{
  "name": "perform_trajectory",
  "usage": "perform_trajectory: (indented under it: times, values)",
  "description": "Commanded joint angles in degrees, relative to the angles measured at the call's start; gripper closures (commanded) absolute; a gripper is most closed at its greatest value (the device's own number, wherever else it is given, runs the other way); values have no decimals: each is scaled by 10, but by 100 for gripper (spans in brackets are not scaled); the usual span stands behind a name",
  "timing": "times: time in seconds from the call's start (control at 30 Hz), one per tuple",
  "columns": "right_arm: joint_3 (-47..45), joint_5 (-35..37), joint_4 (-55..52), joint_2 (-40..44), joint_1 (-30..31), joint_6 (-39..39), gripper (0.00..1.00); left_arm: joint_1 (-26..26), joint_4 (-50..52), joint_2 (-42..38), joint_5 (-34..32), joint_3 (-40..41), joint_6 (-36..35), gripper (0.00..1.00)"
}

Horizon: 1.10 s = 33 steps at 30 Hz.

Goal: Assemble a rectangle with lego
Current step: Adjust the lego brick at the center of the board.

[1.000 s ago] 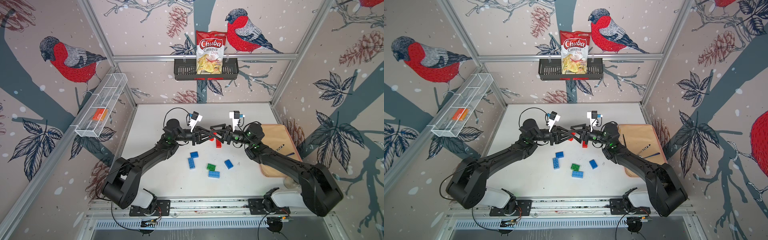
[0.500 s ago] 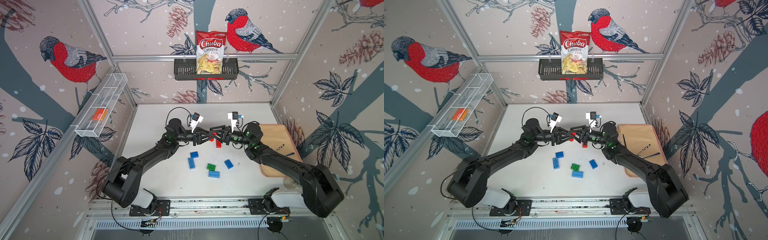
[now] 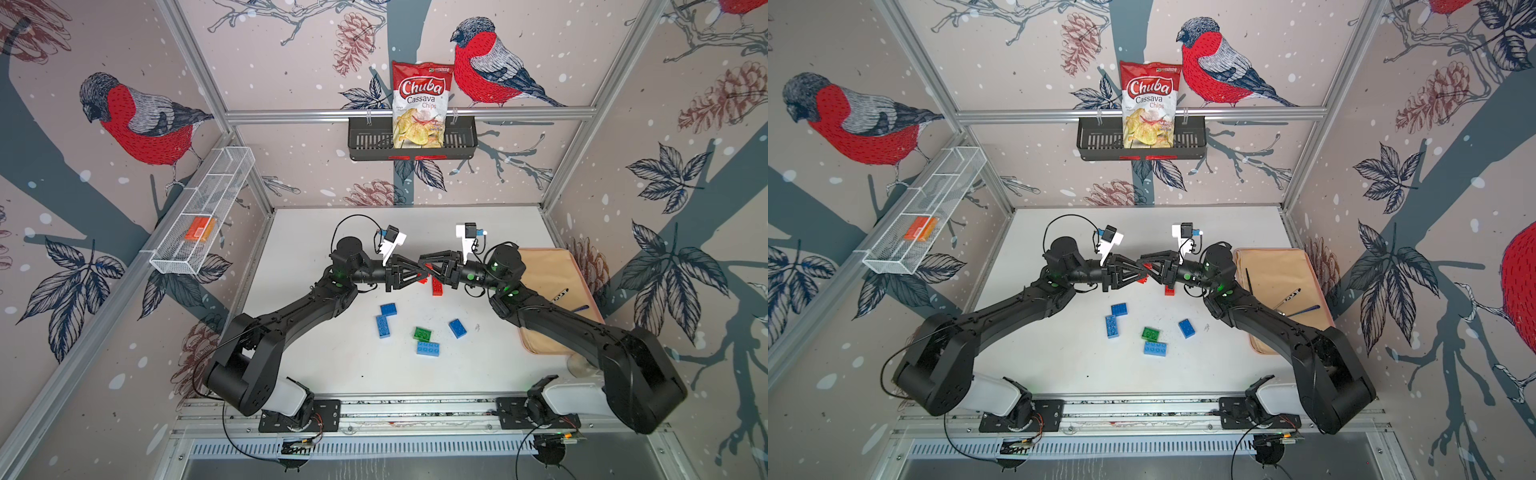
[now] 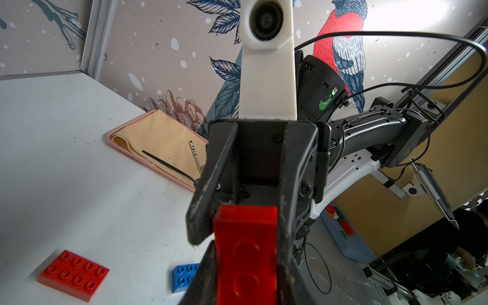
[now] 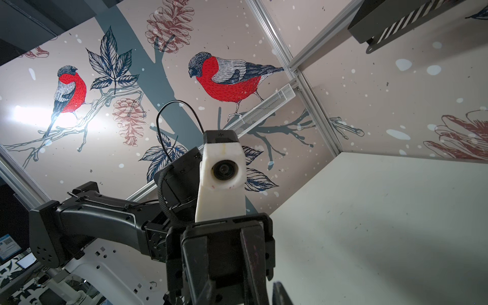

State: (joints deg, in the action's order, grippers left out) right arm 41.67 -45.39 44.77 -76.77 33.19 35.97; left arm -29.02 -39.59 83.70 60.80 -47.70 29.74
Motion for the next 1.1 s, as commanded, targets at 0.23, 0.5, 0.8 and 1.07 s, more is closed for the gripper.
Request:
perform_trajectory:
  times: [0.23, 0.5, 0.8, 1.07]
  values:
    - [36, 119, -142, 4, -6, -42, 74, 3, 166, -76, -219, -2, -128, 2]
    - [109, 330, -378, -15, -24, -81, 74, 0, 308, -154, -500, -16, -222, 2]
    - [158, 429, -581, -147, -95, -75, 74, -131, 380, -109, -673, -26, -390, 2]
    - [198, 430, -625, -235, -101, -89, 74, -183, 316, -84, -624, 17, -381, 2]
